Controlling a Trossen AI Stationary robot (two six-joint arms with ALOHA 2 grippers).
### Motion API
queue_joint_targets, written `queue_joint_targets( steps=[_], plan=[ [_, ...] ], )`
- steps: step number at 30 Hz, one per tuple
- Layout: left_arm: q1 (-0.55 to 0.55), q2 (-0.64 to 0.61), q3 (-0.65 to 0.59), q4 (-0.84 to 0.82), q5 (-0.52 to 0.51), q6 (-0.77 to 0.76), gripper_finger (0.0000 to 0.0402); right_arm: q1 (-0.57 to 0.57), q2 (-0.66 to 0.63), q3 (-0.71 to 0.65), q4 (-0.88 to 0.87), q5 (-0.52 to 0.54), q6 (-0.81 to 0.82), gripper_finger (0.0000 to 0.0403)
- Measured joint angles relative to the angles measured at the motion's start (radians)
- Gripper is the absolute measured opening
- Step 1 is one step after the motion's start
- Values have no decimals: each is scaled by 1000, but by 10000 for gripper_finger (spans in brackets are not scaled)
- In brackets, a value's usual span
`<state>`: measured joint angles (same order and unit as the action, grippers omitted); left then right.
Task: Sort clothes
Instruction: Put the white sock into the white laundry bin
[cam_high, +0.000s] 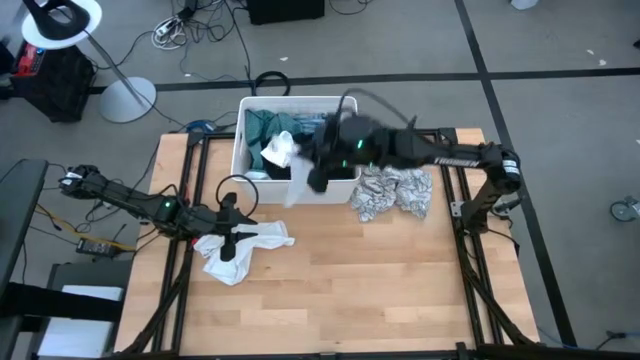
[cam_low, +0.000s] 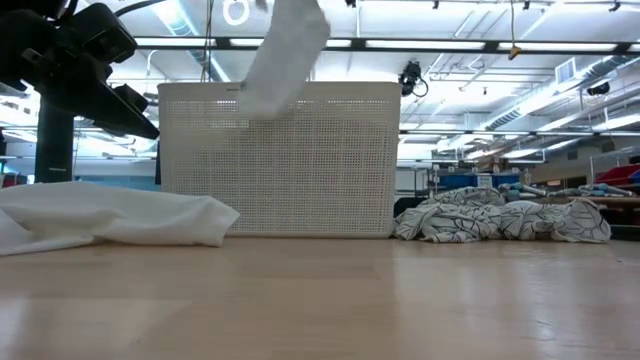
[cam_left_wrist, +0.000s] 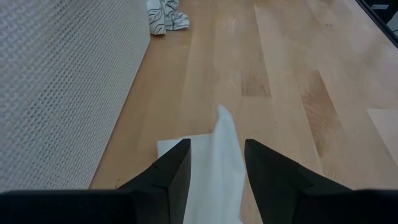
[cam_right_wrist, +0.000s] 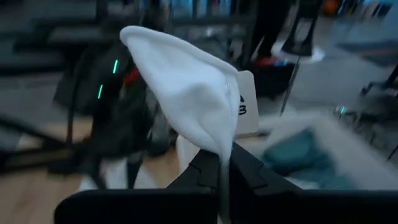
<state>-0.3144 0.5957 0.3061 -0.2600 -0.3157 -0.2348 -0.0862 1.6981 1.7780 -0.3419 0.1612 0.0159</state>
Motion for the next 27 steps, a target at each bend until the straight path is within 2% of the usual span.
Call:
queue_joint_targets(
  steps=[5,10,19,27],
  plan=[
    [0,0,0,0,-1,1,156,-81,0,123,4,-32,-18,7],
    [0,0,0,-2,-13,2,156,-148,0,189,6,-69,-22,7],
    [0,0,0,22,-14,-4,156,-224,20,190,-3,-146,-24,8],
    [0,0,0,129,-18,-5,156,-231,140,186,-45,-163,-20,27]
  ],
)
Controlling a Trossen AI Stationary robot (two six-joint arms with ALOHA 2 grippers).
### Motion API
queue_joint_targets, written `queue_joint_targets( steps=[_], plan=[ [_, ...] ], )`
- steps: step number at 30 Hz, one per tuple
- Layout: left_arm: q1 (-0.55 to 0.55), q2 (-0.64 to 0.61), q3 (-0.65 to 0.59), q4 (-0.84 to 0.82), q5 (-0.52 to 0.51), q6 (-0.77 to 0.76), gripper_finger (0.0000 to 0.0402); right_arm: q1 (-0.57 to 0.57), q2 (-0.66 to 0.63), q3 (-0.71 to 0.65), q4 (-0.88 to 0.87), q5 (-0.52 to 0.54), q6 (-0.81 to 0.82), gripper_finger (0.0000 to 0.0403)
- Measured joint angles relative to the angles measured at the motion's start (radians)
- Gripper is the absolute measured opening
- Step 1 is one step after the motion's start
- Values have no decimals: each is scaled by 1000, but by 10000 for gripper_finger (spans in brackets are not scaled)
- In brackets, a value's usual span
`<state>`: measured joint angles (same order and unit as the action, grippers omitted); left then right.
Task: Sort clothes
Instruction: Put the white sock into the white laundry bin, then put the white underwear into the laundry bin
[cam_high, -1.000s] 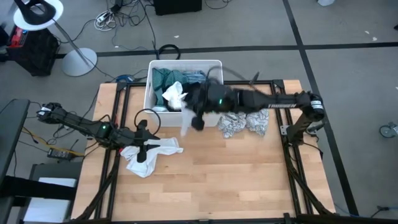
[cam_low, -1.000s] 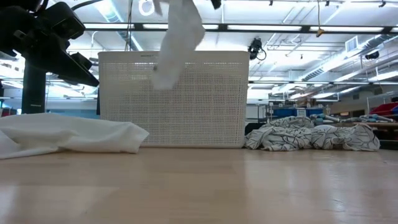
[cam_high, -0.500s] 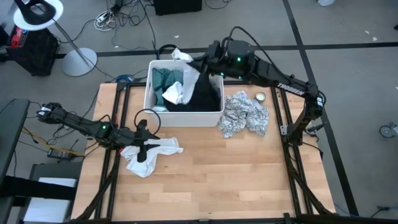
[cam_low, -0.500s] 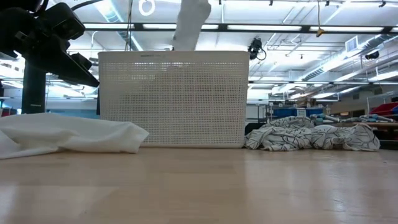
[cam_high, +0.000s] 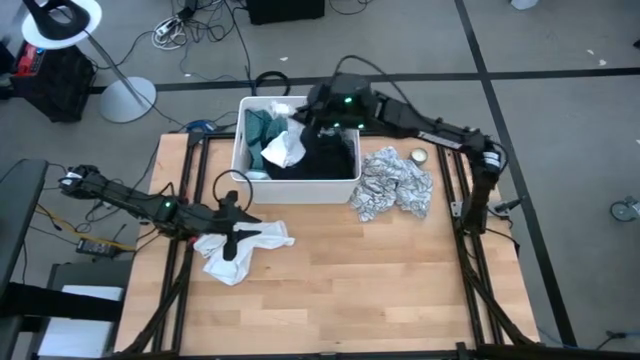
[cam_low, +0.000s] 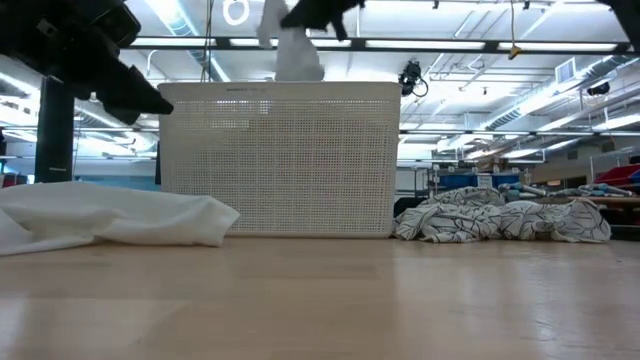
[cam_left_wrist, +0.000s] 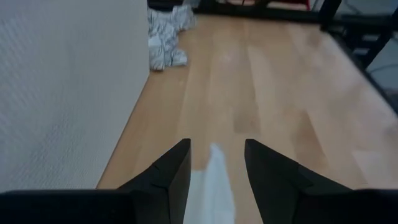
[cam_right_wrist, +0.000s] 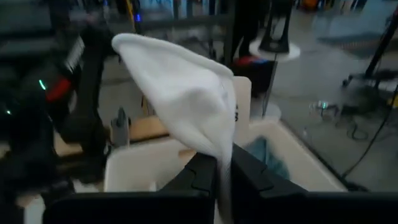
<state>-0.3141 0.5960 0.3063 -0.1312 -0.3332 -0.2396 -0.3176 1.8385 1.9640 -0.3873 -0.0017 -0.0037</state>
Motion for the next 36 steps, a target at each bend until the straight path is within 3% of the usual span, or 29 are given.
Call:
queue_joint_targets(
  steps=[10,19,25,36],
  plan=[
    [0,5,0,92,-1,0,156,-8,73,0,-172,7,2,49],
    [0,5,0,121,-14,4,156,-17,31,2,-214,9,2,143],
    [0,5,0,147,-17,5,156,-20,-31,2,-363,9,1,192],
    [0,5,0,118,-16,1,156,25,-90,2,-723,8,37,197]
  ],
)
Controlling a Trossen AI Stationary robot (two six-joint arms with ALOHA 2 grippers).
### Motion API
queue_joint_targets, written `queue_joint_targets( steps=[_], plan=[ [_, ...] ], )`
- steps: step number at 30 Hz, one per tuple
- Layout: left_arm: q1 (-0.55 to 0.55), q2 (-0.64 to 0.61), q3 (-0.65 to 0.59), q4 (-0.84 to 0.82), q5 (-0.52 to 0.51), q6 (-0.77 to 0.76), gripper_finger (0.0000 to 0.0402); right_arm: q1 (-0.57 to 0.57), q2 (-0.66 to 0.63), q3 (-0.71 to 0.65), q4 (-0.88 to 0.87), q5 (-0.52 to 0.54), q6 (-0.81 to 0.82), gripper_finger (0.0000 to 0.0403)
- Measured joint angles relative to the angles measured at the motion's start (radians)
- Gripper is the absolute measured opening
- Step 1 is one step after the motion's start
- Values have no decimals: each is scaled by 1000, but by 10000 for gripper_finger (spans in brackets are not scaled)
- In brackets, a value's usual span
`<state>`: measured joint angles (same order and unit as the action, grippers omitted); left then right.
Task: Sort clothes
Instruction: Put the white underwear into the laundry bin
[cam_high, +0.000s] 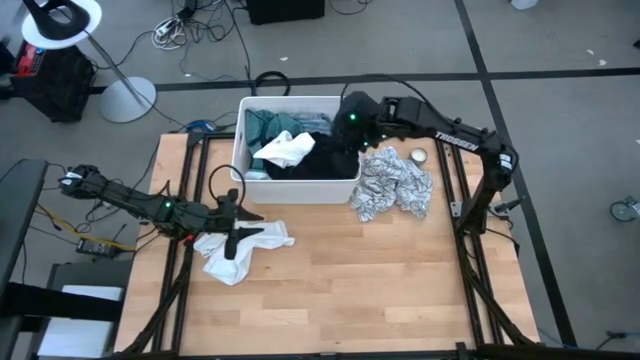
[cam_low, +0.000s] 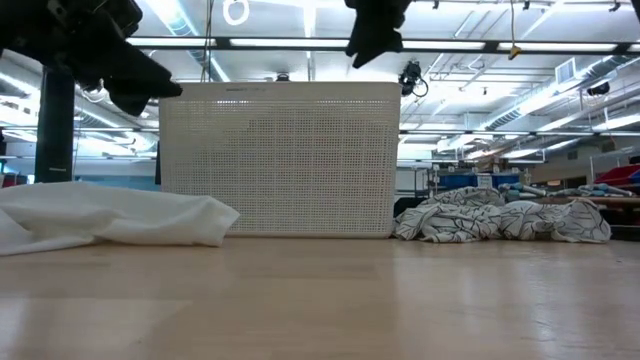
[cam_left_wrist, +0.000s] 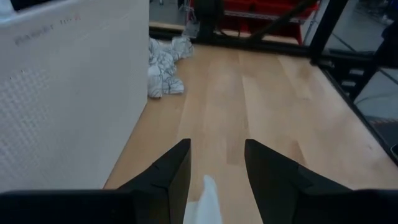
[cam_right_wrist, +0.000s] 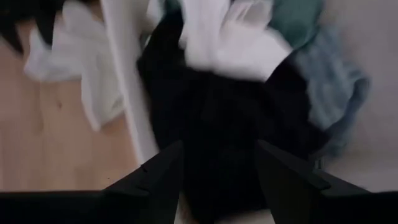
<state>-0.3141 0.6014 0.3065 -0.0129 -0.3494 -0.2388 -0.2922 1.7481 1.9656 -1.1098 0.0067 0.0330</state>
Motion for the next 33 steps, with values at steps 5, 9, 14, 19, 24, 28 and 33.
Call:
queue_joint_targets(
  steps=[5,9,14,19,24,28,33],
  plan=[
    [0,0,0,-102,52,-70,156,42,-5,0,-59,0,17,196],
    [0,1,0,-213,86,-173,156,85,-25,0,-64,36,27,194],
    [-1,1,0,-325,104,-263,156,154,-79,-21,-72,139,35,189],
    [-1,1,0,-404,143,-304,156,221,-168,-82,-75,182,101,185],
    [-1,1,0,-487,180,-344,156,295,-269,-170,-67,204,204,185],
    [-1,7,0,-549,178,-388,156,376,-358,-282,-60,293,301,185],
    [-1,50,0,-566,177,-406,156,500,-489,-490,-29,417,458,182]
  ],
)
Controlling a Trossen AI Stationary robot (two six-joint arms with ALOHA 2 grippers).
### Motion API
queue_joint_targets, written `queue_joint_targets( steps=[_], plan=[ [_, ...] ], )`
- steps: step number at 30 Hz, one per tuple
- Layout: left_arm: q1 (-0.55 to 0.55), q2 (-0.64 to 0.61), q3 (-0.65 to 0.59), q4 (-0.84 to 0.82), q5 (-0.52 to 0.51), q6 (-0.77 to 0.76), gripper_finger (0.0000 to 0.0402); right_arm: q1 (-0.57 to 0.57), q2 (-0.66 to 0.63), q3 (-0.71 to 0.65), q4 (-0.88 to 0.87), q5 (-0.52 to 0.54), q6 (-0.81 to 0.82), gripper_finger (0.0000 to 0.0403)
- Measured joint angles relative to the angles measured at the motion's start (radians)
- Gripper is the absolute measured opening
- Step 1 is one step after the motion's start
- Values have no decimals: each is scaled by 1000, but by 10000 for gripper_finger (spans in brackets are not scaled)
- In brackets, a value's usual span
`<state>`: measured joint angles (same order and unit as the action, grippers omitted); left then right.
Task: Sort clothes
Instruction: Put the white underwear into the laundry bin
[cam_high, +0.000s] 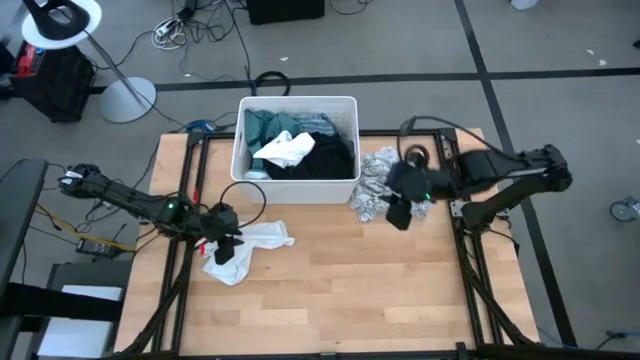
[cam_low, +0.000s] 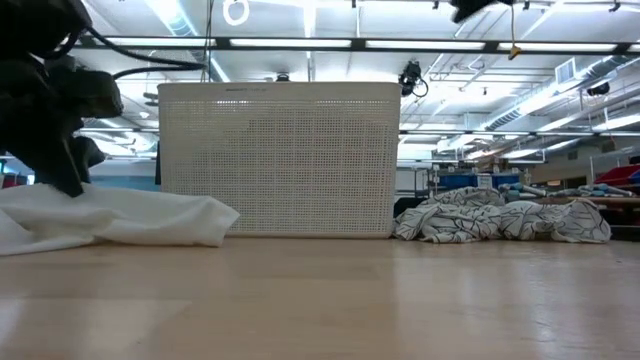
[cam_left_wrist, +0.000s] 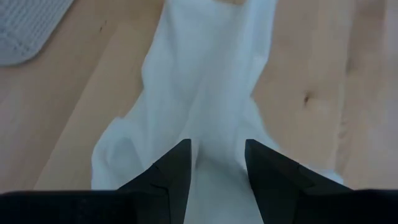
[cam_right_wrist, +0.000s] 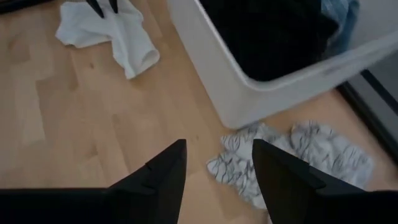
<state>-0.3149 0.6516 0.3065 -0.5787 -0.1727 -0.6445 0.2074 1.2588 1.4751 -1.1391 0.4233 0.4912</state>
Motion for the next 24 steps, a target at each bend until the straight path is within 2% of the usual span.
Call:
queue_joint_targets(
  steps=[5,9,12,16,21,24],
  plan=[
    [0,75,0,0,-1,0,156,116,-114,-234,100,90,161,181],
    [0,138,0,15,12,-23,151,178,-163,-407,235,102,236,181],
    [0,172,0,34,33,-43,114,201,-173,-514,353,105,257,180],
    [0,181,0,93,46,-43,22,206,-167,-635,530,129,258,178],
    [0,179,21,144,49,-42,7,206,-150,-821,846,255,204,178],
    [0,179,66,143,47,-28,4,206,-147,-928,1046,265,164,176]
  ],
)
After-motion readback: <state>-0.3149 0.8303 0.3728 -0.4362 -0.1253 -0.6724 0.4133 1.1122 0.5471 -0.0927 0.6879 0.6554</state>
